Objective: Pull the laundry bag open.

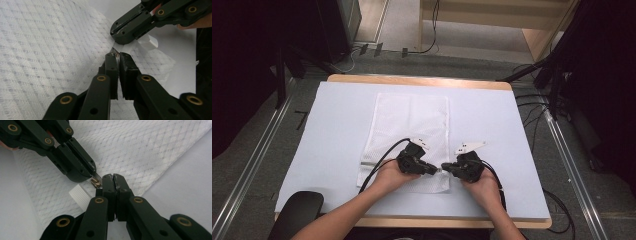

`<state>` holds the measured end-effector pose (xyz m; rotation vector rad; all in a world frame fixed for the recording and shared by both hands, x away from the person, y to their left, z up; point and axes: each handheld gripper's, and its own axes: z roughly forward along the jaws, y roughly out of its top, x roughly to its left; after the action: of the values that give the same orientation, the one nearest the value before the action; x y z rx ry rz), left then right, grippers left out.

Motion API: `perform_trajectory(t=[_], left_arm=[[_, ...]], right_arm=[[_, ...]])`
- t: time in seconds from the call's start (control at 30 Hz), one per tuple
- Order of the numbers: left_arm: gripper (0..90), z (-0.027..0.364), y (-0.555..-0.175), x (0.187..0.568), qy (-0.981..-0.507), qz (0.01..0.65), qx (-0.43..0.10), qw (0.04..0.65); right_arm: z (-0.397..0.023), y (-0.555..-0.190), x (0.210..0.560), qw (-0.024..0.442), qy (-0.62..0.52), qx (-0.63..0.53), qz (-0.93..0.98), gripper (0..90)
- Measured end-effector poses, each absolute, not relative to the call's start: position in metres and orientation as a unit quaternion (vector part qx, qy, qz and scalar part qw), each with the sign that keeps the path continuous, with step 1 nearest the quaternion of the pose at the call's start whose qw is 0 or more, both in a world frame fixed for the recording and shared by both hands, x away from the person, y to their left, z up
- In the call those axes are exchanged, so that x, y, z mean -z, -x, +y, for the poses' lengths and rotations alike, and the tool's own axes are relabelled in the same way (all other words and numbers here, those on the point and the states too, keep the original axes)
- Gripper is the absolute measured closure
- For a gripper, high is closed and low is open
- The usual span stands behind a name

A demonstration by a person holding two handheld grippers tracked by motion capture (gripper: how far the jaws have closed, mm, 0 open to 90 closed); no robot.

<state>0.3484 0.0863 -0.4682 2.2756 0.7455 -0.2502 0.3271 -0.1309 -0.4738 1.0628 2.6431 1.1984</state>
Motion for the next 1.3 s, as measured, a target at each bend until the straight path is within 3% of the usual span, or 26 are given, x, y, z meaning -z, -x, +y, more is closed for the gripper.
perform_trajectory(t=[0.8, 1.3], left_arm=[[87.9, 0.085, -0.352, 0.466, -0.880, 0.294, 0.102, 0.360], [88.1, 0.094, -0.361, 0.459, -0.873, 0.326, 0.142, 0.334]], right_arm=[[-0.132, -0.321, 0.474, 0.039, -0.319, -0.388, 0.864, 90.0], [-0.131, -0.321, 0.474, 0.042, -0.312, -0.385, 0.868, 90.0]])
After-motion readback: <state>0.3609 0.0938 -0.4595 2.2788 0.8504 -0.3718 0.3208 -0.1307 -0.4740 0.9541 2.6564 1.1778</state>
